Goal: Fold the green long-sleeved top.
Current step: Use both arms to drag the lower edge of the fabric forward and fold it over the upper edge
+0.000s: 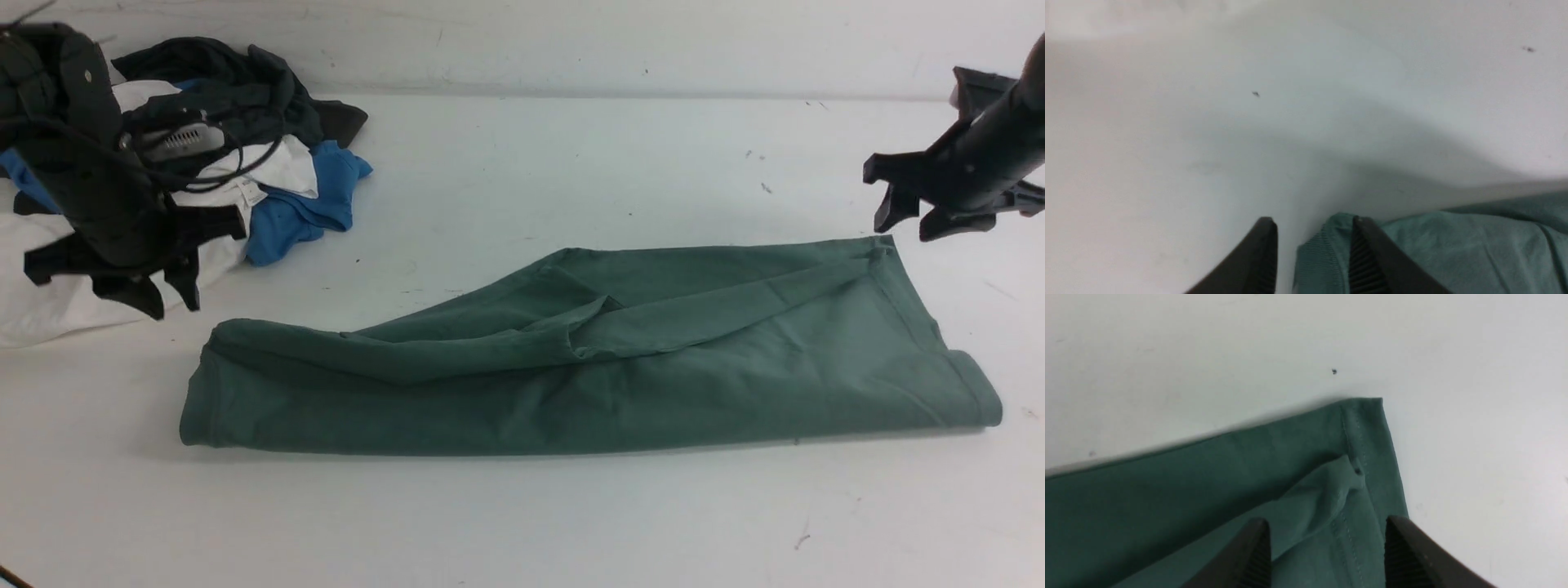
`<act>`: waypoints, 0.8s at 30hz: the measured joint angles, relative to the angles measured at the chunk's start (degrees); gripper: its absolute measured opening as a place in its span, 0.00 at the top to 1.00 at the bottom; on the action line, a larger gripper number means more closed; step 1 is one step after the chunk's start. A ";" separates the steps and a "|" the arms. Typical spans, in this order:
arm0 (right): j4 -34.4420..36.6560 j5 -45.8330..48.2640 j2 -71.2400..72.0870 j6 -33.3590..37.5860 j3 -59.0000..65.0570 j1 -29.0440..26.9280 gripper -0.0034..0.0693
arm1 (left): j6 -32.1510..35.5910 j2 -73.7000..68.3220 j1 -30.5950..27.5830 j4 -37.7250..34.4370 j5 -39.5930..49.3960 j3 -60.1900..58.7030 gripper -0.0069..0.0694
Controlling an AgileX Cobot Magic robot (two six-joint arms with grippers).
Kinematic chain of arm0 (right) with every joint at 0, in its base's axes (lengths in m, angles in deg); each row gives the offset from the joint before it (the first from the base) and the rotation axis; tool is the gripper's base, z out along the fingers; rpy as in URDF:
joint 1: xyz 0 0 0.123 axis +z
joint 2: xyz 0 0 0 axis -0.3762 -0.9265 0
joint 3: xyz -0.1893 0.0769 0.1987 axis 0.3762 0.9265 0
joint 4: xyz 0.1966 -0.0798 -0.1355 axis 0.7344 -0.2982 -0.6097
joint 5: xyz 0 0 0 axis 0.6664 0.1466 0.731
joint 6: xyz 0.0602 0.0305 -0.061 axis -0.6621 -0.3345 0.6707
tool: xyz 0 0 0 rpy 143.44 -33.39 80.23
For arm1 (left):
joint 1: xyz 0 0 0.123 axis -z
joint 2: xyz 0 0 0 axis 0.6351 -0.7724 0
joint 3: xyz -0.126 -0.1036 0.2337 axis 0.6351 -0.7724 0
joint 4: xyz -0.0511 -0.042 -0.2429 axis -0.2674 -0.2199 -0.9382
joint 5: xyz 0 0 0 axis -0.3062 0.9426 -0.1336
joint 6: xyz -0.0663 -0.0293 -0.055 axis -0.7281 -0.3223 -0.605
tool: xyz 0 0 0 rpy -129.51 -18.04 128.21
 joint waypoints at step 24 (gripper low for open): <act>4.06 10.39 39.06 7.62 41.54 0.00 0.97 | 24.66 -1.06 31.82 -11.24 5.65 10.06 0.88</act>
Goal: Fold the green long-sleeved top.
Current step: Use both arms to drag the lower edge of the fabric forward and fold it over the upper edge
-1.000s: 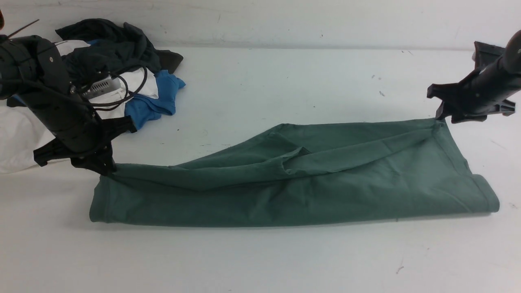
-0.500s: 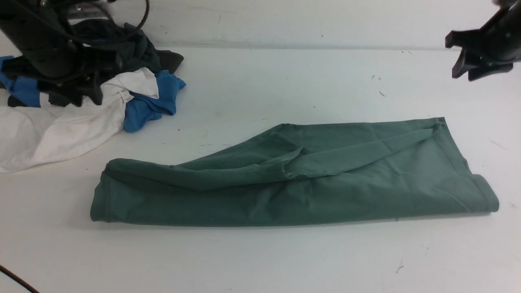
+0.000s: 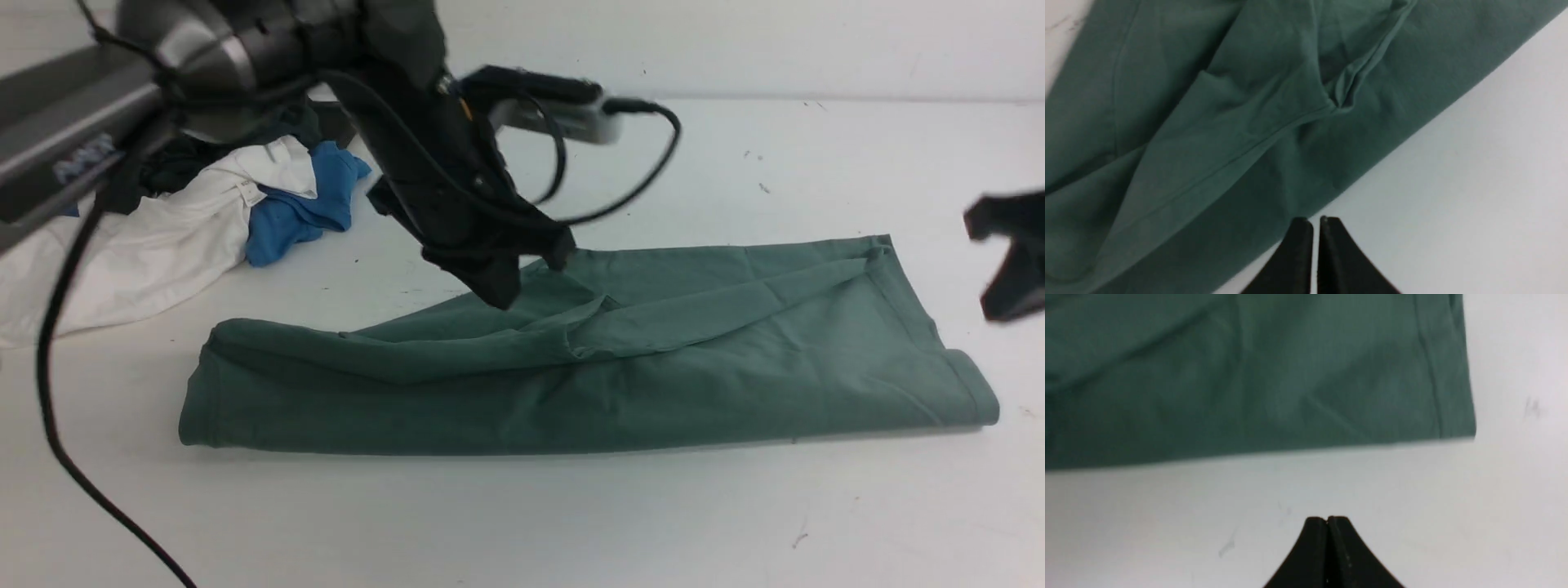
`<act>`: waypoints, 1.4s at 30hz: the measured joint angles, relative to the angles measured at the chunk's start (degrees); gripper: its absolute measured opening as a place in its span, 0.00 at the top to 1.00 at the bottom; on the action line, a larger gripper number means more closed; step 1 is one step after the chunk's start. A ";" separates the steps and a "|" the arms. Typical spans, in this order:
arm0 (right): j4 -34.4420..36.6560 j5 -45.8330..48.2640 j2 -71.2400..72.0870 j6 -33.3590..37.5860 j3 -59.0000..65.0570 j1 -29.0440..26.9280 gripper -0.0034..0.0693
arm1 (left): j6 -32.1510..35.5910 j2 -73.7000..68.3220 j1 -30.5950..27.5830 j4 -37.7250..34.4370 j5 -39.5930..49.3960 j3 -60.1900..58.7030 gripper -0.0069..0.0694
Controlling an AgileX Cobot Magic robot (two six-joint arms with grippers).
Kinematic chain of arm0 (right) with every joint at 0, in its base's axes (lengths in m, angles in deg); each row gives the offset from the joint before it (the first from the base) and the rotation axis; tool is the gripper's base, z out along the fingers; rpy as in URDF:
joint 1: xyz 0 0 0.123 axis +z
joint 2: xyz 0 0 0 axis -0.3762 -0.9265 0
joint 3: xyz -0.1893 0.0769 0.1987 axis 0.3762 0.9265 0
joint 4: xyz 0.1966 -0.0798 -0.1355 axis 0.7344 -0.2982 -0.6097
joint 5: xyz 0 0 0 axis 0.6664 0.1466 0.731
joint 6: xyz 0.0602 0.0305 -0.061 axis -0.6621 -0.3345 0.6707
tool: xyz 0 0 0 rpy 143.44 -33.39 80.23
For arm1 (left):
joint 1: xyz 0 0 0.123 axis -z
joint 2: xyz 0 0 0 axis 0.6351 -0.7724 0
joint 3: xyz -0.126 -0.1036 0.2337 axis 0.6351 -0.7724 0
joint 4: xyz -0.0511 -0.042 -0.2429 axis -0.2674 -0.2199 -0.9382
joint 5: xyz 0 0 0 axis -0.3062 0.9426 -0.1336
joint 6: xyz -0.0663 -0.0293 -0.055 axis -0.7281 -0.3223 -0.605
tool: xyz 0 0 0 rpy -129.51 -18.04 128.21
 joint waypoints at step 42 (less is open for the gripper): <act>4.39 -8.45 4.75 1.94 13.83 0.00 0.97 | -6.14 -13.64 3.14 22.80 -15.95 11.55 0.88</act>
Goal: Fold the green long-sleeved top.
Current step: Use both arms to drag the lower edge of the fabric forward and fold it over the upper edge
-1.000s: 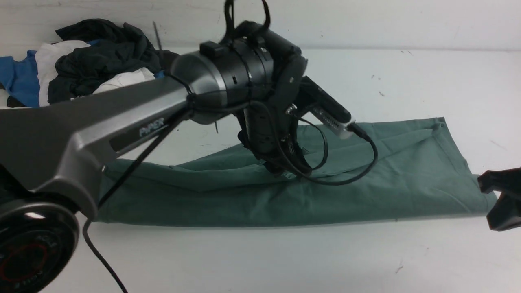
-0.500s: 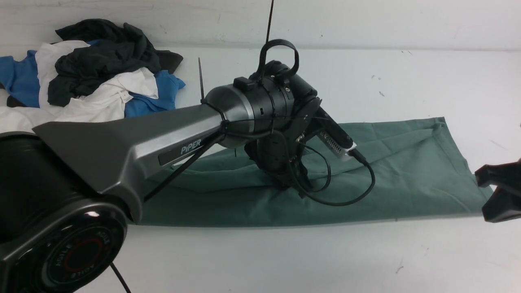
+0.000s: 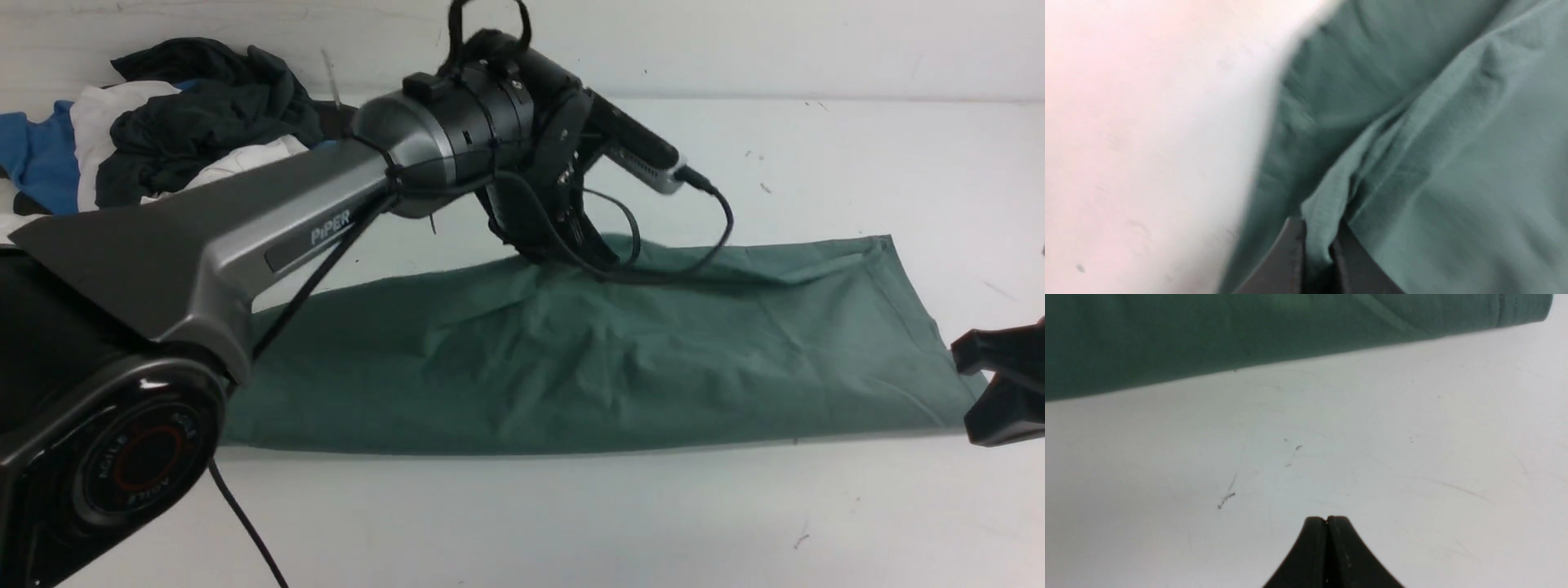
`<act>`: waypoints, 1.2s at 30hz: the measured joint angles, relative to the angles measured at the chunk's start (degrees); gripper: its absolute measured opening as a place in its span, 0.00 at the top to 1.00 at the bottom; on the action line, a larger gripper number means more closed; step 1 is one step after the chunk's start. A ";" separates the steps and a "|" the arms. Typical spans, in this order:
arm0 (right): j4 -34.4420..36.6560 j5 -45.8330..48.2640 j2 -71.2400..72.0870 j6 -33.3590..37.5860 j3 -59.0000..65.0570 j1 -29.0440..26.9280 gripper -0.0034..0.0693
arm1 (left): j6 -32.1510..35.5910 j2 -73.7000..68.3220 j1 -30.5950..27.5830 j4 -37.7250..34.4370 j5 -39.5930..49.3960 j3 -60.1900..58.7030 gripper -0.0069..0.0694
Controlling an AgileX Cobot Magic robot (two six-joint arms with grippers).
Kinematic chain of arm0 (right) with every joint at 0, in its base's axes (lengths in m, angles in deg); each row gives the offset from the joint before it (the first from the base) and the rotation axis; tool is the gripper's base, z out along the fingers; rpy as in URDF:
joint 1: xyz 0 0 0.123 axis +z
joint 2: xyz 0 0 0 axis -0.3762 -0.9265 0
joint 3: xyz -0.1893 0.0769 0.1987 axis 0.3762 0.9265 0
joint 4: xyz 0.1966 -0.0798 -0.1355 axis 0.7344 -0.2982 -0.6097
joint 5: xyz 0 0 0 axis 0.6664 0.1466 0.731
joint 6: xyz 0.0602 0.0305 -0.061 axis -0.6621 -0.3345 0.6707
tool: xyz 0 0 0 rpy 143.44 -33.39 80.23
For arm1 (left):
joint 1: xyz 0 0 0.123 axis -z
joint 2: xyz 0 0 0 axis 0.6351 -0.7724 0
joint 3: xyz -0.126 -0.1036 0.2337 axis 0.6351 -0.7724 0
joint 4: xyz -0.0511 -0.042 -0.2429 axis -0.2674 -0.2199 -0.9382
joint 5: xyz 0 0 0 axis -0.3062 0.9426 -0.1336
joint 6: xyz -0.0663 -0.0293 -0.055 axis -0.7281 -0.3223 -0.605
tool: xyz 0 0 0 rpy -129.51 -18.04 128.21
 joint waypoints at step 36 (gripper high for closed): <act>0.48 -0.23 0.04 0.00 0.00 0.00 0.97 | 7.31 -10.23 -7.60 -17.61 17.54 14.82 0.91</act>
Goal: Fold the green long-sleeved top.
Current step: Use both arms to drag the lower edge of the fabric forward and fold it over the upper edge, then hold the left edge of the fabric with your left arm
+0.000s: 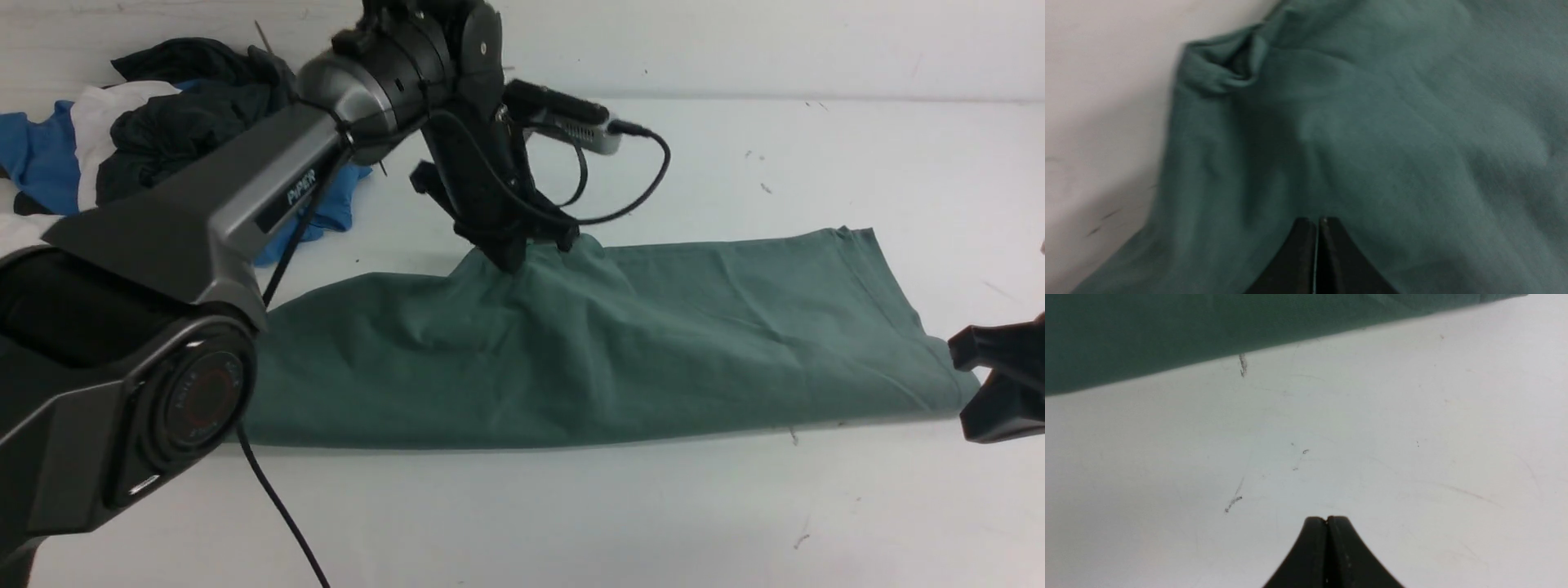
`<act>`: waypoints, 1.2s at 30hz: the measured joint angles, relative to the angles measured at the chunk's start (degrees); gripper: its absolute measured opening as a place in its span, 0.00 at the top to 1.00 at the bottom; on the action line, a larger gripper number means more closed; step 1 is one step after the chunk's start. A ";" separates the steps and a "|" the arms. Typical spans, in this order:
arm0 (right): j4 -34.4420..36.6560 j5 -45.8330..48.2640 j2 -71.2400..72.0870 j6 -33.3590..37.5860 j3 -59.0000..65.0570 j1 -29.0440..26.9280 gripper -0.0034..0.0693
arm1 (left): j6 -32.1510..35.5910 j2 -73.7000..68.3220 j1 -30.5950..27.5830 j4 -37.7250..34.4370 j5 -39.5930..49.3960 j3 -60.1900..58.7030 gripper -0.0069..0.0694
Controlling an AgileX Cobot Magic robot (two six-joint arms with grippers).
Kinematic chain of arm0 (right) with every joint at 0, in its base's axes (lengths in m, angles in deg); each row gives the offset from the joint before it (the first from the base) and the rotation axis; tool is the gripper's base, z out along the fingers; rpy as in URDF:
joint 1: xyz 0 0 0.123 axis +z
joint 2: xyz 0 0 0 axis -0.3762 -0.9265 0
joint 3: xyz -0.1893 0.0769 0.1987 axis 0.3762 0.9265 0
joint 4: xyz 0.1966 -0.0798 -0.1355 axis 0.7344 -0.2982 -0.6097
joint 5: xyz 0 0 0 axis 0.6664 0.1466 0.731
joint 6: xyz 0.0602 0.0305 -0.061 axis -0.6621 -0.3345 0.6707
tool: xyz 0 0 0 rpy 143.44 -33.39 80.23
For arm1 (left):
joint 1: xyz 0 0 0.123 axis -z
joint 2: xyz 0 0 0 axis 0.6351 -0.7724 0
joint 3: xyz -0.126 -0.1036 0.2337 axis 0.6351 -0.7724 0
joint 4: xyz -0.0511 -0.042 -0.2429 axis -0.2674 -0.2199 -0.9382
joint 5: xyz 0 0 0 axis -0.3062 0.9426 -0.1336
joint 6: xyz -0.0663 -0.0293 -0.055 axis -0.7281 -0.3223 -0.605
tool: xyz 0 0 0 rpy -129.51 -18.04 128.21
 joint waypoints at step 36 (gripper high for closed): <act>-3.74 -6.24 -7.37 -4.30 -2.55 0.00 0.80 | -4.35 36.46 -22.53 -4.60 0.60 -52.37 0.91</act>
